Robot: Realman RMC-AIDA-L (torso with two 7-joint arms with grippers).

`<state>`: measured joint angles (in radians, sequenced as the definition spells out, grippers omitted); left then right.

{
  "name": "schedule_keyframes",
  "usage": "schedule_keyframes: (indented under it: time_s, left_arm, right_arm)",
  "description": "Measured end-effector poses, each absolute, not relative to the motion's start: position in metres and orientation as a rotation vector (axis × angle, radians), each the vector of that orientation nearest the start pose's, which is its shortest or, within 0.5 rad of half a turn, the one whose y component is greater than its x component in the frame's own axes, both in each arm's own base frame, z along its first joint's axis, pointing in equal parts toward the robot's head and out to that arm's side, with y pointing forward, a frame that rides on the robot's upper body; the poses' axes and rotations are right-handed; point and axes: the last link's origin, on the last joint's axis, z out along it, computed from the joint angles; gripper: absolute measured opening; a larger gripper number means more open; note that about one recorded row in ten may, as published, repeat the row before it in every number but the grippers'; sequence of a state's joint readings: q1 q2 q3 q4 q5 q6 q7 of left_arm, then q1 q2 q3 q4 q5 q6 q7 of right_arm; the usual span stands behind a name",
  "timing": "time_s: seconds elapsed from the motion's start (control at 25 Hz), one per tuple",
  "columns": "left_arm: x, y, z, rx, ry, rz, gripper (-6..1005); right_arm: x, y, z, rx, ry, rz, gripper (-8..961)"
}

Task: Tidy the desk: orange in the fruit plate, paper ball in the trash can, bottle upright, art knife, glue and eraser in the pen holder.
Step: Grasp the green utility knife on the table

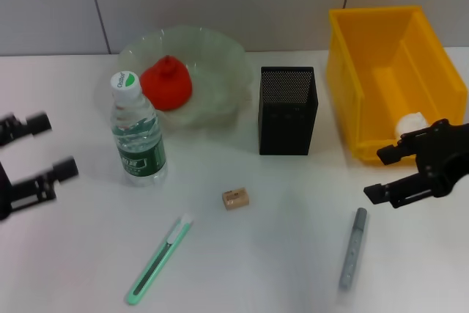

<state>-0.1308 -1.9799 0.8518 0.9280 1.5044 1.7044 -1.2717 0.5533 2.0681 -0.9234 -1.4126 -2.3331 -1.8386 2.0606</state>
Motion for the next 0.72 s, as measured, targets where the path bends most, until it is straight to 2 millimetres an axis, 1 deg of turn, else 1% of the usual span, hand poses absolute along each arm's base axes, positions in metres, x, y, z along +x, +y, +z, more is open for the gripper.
schedule_keyframes:
  time_s: [0.04,0.08,0.12,0.16,0.2,0.24,0.28,0.36,0.4,0.44,0.48,0.52,0.56,0.6,0.64,0.68,0.72]
  left_arm:
    - [-0.301,0.254,0.094,-2.461,-0.372,-0.871,805]
    - [-0.304,0.252,0.089,-2.477,-0.387,-0.847,805]
    - [-0.305,0.251,0.085,-2.493,-0.394,-0.826,804]
    - [-0.306,0.25,0.081,-2.509,-0.398,-0.81,804]
    - [-0.306,0.248,0.072,-2.549,-0.396,-0.773,804]
    - [-0.306,0.248,0.072,-2.549,-0.396,-0.773,804]
    - [-0.304,0.247,0.066,-2.586,-0.388,-0.731,804]
    - [-0.303,0.248,0.063,-2.605,-0.39,-0.701,803]
    - [-0.299,0.251,0.061,-2.642,-0.403,-0.619,803]
    - [-0.299,0.251,0.061,-2.642,-0.403,-0.619,803]
    - [-0.295,0.255,0.063,-2.67,-0.452,-0.543,803]
    - [-0.295,0.255,0.063,-2.67,-0.452,-0.543,803]
    - [-0.293,0.258,0.063,-2.684,-0.49,-0.51,803]
    - [-0.287,0.264,0.066,-2.702,-0.564,-0.439,802]
    - [-0.287,0.264,0.066,-2.702,-0.564,-0.439,802]
    - [-0.28,0.27,0.071,-2.702,-0.627,-0.369,802]
    - [-0.28,0.27,0.071,-2.702,-0.627,-0.369,801]
  right_arm:
    - [0.191,0.334,0.072,-2.85,0.671,-0.044,776]
    - [0.183,0.341,0.068,-2.845,0.694,-0.111,776]
    - [0.183,0.341,0.068,-2.845,0.694,-0.111,776]
    - [0.179,0.344,0.066,-2.843,0.701,-0.137,776]
    - [0.173,0.349,0.062,-2.837,0.71,-0.191,776]
    - [0.173,0.349,0.062,-2.837,0.71,-0.191,776]
    - [0.168,0.352,0.059,-2.835,0.714,-0.223,776]
    - [0.168,0.353,0.058,-2.836,0.714,-0.23,777]
    - [0.167,0.353,0.058,-2.838,0.709,-0.232,777]
    - [0.167,0.353,0.058,-2.838,0.709,-0.232,777]
    - [0.17,0.352,0.057,-2.845,0.703,-0.225,777]
    - [0.17,0.352,0.057,-2.845,0.703,-0.225,777]
    - [0.173,0.351,0.057,-2.85,0.702,-0.22,777]
    - [0.181,0.348,0.055,-2.867,0.683,-0.203,777]
    - [0.181,0.348,0.055,-2.867,0.683,-0.203,777]
    - [0.188,0.344,0.053,-2.885,0.654,-0.155,777]
    - [0.188,0.344,0.053,-2.885,0.654,-0.155,777]
